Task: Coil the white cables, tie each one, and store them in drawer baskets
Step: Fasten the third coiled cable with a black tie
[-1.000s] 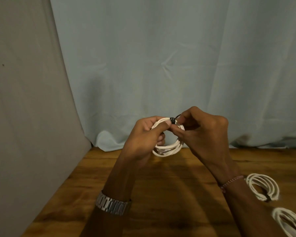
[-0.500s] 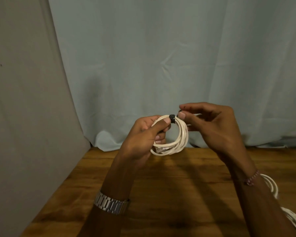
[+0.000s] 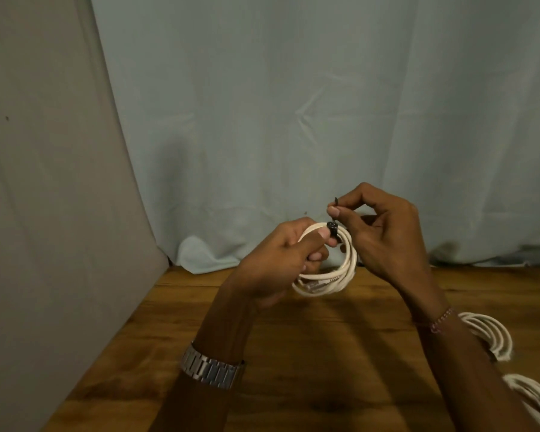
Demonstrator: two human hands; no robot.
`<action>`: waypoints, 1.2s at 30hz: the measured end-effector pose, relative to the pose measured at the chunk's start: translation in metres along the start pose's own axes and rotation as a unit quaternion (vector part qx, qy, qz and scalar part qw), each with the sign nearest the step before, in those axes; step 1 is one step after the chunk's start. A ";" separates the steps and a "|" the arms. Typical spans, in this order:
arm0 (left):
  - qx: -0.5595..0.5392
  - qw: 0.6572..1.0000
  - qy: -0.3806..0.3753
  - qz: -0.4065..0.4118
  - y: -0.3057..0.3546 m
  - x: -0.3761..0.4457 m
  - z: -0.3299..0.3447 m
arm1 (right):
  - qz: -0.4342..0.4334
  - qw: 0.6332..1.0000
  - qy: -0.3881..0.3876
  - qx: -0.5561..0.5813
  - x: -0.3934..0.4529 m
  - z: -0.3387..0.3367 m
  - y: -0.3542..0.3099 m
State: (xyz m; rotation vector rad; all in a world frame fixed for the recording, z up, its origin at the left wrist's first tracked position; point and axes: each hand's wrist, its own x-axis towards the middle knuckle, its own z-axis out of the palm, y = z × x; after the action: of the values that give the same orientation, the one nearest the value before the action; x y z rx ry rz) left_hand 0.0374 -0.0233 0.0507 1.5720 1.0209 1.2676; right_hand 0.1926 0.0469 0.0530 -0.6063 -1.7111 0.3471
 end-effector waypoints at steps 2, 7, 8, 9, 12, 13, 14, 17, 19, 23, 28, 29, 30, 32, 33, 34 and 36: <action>0.018 1.000 -0.014 -0.011 0.000 -0.001 0.002 | 0.001 1.000 -0.007 -0.010 0.001 -0.002 0.001; 0.023 0.998 -0.050 -0.018 0.004 -0.003 0.007 | 0.036 0.999 -0.003 -0.016 0.001 -0.005 0.003; 0.023 0.998 -0.054 -0.018 0.004 -0.004 0.007 | 0.046 0.999 0.000 -0.018 0.001 -0.005 0.002; 0.026 0.998 -0.055 -0.015 0.005 -0.004 0.006 | 0.051 0.998 0.003 -0.021 0.000 -0.004 0.001; 0.061 0.998 -0.030 0.008 0.004 -0.005 0.003 | 0.052 0.998 0.007 -0.019 -0.001 -0.004 -0.005; 0.080 0.997 -0.010 0.021 0.003 -0.004 0.003 | 0.047 0.999 0.010 -0.017 -0.001 -0.004 -0.007; 0.095 0.995 0.010 0.034 0.002 -0.004 0.002 | 0.038 0.999 0.015 -0.016 -0.001 -0.004 -0.009; 0.115 0.988 0.052 0.084 -0.001 -0.002 0.001 | -0.004 1.000 0.024 -0.018 -0.002 -0.007 -0.016; 0.135 0.981 0.064 0.121 0.000 -0.001 0.000 | -0.031 0.999 0.020 -0.027 -0.002 -0.011 -0.020; 0.142 0.975 0.074 0.155 -0.001 -0.001 -0.003 | -0.076 0.996 0.025 -0.041 -0.004 -0.020 -0.026; 0.141 0.974 0.063 0.167 -0.001 -0.001 -0.007 | -0.195 0.975 0.011 -0.102 -0.005 -0.025 -0.029; 0.146 0.972 0.063 0.170 -0.001 -0.001 -0.008 | -0.219 0.968 0.001 -0.120 -0.005 -0.026 -0.029; 0.149 0.972 0.063 0.172 -0.001 -0.001 -0.010 | -0.239 0.961 -0.014 -0.138 -0.005 -0.027 -0.029; 0.143 0.974 0.058 0.168 -0.001 -0.002 -0.013 | -0.258 0.951 -0.047 -0.167 -0.003 -0.030 -0.030; 0.140 0.975 0.056 0.164 -0.001 -0.002 -0.014 | -0.262 0.947 -0.059 -0.176 -0.003 -0.031 -0.030; 0.141 0.975 0.058 0.162 -0.001 -0.001 -0.015 | -0.264 0.945 -0.065 -0.180 -0.003 -0.033 -0.030; 0.147 0.974 0.064 0.159 0.000 -0.002 -0.017 | -0.266 0.944 -0.074 -0.181 -0.003 -0.035 -0.029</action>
State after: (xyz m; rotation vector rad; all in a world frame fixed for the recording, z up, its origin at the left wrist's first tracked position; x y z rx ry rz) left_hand 0.0206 -0.0230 0.0521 1.9616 1.1067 1.5016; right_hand 0.2208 0.0184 0.0741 -0.3592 -2.0218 -0.3211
